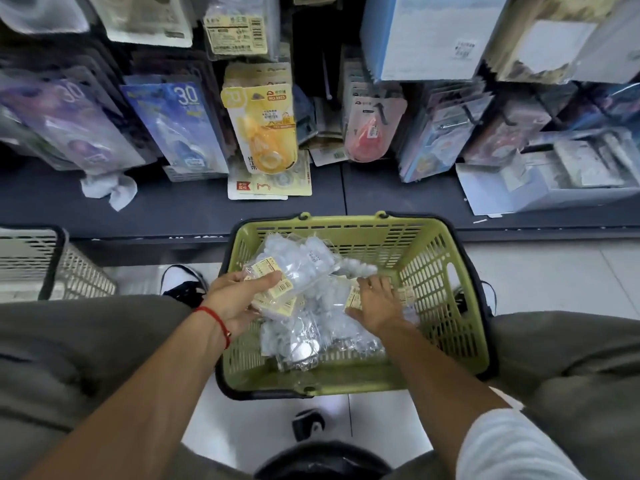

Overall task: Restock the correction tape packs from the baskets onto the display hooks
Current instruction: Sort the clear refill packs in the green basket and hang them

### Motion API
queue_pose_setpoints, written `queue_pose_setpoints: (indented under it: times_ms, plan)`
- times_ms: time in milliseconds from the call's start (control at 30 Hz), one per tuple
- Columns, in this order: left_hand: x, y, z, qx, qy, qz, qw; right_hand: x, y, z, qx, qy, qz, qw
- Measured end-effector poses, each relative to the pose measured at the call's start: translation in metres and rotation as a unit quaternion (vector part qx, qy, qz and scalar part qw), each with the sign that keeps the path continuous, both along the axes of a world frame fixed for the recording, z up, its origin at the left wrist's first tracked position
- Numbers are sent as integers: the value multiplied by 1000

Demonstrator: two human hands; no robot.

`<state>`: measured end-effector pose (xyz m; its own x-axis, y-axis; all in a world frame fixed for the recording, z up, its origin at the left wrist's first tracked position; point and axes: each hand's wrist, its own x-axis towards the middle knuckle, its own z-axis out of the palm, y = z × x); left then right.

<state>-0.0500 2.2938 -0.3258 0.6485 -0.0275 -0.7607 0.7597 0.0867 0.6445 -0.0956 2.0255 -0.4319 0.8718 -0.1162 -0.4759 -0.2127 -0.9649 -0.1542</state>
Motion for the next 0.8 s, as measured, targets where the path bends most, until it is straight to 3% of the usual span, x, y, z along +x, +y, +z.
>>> queue_pose_setpoints:
  times_ms: [167,267,400,500,600,633,800]
  plan:
    - [-8,-13,3,-11,14,25,1000,10,-3,1,18,50,-23,998]
    - [-7,-19,12,-7,-6,44,999,4,-9,5,126,87,-78,985]
    - [-11,-24,25,-34,-26,83,996,-8,-40,32,369,162,-220,889]
    - [-18,-34,38,-59,-54,124,989,-24,-72,65,514,136,-287,796]
    - [-28,-48,57,-70,-90,139,984,-35,-85,98,664,93,-275,689]
    - [-31,-53,66,-75,-101,143,982,-33,-81,110,684,75,-259,678]
    - [-30,-70,106,-142,-161,175,961,-7,-46,166,694,-22,-190,694]
